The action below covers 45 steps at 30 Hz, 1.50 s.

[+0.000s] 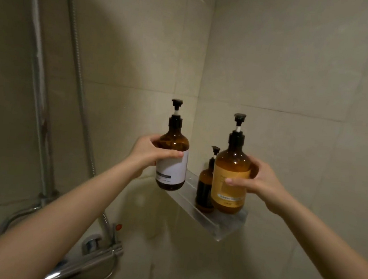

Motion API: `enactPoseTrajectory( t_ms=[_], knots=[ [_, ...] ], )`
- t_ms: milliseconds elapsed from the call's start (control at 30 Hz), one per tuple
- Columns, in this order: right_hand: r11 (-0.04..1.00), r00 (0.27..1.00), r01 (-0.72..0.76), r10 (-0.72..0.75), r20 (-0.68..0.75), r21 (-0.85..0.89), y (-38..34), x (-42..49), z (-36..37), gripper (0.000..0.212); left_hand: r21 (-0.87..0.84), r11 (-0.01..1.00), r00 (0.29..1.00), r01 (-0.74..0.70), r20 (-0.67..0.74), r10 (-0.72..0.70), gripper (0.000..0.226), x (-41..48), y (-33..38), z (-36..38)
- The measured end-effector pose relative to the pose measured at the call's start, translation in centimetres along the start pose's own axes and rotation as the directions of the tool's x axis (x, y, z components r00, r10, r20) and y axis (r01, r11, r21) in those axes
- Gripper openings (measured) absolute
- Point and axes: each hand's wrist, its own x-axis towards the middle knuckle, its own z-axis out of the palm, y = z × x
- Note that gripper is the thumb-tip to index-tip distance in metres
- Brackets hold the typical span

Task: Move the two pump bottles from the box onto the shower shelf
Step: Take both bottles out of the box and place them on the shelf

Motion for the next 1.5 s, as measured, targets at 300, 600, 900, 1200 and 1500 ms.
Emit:
enactPoseTrajectory(
  t_ms=[300,600,900,1200,1500],
  knots=[
    [0.985,0.927,-0.168,0.147,-0.345,-0.03,4.1,1.3,1.2,0.071,0.026,0.999,0.996,0.047,0.073,-0.049,0.083,8.8,-4.3,2.9],
    [0.944,0.819,-0.326,0.255,-0.514,-0.052,7.3,2.1,3.5,0.084,0.138,0.99,0.987,0.008,0.158,-0.03,0.08,13.8,-9.0,6.0],
    [0.909,0.74,-0.411,0.29,-0.607,-0.068,9.8,2.6,6.4,0.093,0.134,0.99,0.975,0.037,0.211,-0.065,0.092,15.0,-13.0,7.0],
    [0.915,0.643,-0.398,0.328,-0.692,0.064,12.0,3.8,8.0,0.085,0.172,0.985,0.965,0.003,0.259,-0.048,0.083,15.7,-15.2,6.8],
    [0.913,0.667,-0.405,0.322,-0.672,0.036,12.8,3.9,7.6,0.08,0.106,0.994,0.952,0.02,0.303,-0.051,0.084,16.1,-16.1,7.7]
  ],
)
